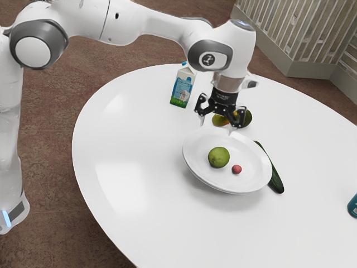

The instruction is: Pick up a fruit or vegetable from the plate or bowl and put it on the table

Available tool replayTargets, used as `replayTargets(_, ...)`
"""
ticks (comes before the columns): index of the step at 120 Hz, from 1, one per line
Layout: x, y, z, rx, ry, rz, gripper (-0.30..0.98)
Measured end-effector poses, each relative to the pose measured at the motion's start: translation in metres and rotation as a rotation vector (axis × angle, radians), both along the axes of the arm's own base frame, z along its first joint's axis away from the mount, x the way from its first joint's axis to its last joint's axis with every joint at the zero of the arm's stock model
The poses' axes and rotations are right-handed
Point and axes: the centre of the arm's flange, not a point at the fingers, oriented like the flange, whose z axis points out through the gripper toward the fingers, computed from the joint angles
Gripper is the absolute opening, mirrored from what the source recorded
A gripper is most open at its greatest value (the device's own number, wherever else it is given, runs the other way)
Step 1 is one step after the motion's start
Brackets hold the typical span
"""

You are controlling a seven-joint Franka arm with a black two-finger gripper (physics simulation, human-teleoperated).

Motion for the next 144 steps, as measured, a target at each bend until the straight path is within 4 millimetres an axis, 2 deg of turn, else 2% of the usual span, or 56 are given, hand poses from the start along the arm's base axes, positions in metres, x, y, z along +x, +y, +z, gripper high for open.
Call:
replayTargets(15, 0.008, -0.015, -0.014, -0.001, -0.014, -0.097, 0.69)
replayTargets(38, 0.004, -0.02, -0.049, -0.006, -0.017, -0.183, 0.69)
replayTargets(51, 0.006, -0.026, -0.051, -0.008, -0.047, -0.226, 0.69)
replayTargets(64, 0.008, -0.024, -0.052, -0.008, -0.068, -0.25, 0.69)
replayTargets(144, 0.023, -0.017, -0.095, -0.007, -0.059, -0.334, 0.69)
